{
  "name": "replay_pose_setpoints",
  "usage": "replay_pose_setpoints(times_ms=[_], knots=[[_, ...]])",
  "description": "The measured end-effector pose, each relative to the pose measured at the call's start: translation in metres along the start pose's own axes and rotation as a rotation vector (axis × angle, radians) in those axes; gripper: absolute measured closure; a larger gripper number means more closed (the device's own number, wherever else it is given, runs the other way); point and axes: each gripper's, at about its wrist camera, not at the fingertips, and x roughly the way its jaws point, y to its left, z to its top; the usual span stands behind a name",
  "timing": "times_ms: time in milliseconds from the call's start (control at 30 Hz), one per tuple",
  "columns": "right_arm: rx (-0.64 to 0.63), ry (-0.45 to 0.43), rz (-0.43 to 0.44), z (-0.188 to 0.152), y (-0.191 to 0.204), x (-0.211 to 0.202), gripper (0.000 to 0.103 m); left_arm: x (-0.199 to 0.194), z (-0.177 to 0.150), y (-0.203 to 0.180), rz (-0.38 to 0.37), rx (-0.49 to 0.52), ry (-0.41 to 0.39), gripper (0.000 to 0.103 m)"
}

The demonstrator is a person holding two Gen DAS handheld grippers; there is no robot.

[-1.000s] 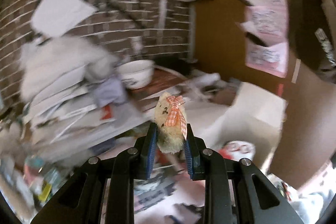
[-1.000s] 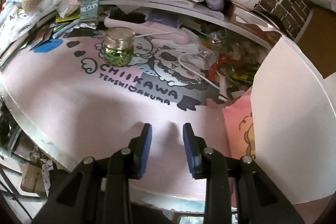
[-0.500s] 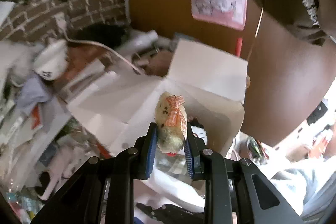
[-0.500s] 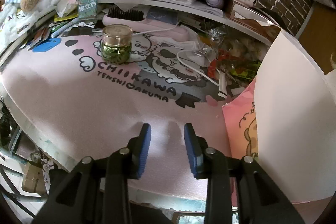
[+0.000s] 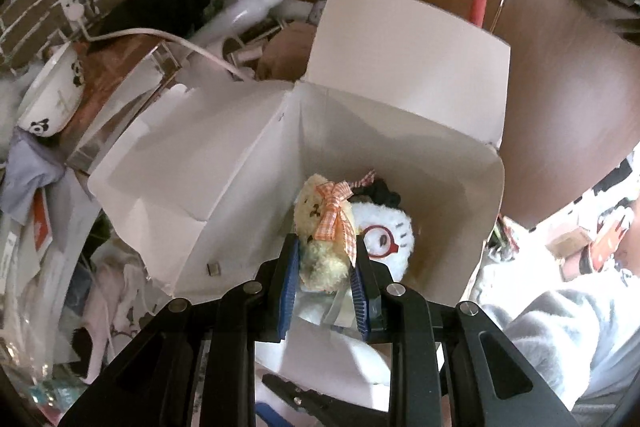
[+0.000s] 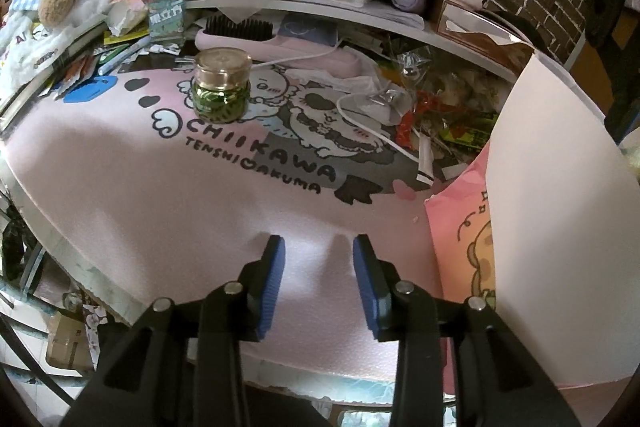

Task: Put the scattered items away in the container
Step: 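Lower the plush bear into the white box and open the left gripper, then withdraw the left gripper from the box back over the desk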

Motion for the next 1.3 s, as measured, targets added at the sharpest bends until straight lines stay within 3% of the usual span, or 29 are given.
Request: replay_pose_setpoints(times_ms=[167, 233, 333, 500, 633, 933, 1133, 1300], knots=[[0.0, -0.001, -0.001, 0.0, 0.0, 0.0, 0.071, 0.002, -0.001, -0.001, 0.012, 0.009, 0.014, 0.078], [0.001, 0.0, 0.001, 0.0, 0.0, 0.0, 0.071, -0.001, -0.001, 0.0, 0.007, 0.005, 0.003, 0.058], [0.002, -0.002, 0.001, -0.001, 0.0, 0.0, 0.071, -0.01, -0.001, 0.002, -0.001, -0.003, -0.031, 0.038], [0.01, -0.011, 0.012, 0.0, 0.001, -0.001, 0.069, -0.039, -0.008, 0.008, 0.004, -0.02, -0.116, 0.021], [0.011, -0.016, 0.011, 0.001, 0.003, -0.002, 0.066, -0.071, -0.024, 0.021, 0.055, -0.056, -0.205, 0.015], [0.02, -0.016, 0.022, 0.006, 0.008, -0.001, 0.066, -0.122, -0.113, 0.066, 0.401, -0.311, -0.35, 0.01], [0.018, -0.012, 0.038, 0.011, 0.016, 0.001, 0.065, -0.123, -0.179, 0.086, 0.498, -0.466, -0.371, 0.01], [0.022, -0.007, 0.049, 0.014, 0.02, 0.004, 0.063, -0.115, -0.223, 0.097, 0.564, -0.558, -0.333, 0.01]])
